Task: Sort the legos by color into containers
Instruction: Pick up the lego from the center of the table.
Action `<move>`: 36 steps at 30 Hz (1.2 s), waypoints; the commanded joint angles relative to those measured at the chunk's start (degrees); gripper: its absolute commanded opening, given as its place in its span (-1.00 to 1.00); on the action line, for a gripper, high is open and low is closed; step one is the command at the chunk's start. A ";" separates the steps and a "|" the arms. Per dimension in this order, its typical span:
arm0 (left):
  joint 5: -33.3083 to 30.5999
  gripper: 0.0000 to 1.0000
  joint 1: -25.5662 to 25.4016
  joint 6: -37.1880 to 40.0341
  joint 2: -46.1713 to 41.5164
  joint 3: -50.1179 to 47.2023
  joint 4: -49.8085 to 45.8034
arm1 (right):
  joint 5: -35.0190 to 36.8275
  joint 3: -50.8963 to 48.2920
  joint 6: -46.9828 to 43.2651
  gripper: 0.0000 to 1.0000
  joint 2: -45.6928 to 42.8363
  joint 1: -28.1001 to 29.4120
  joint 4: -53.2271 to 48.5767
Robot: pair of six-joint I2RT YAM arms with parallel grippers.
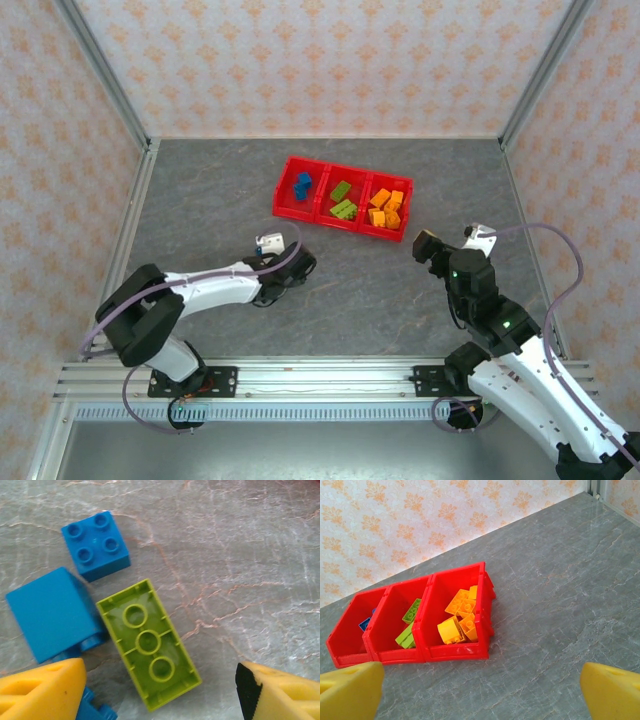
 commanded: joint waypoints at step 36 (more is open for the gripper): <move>-5.52 -0.41 0.80 18.98 13.10 28.38 -4.12 | 1.71 -0.34 -0.14 0.99 0.39 0.58 0.51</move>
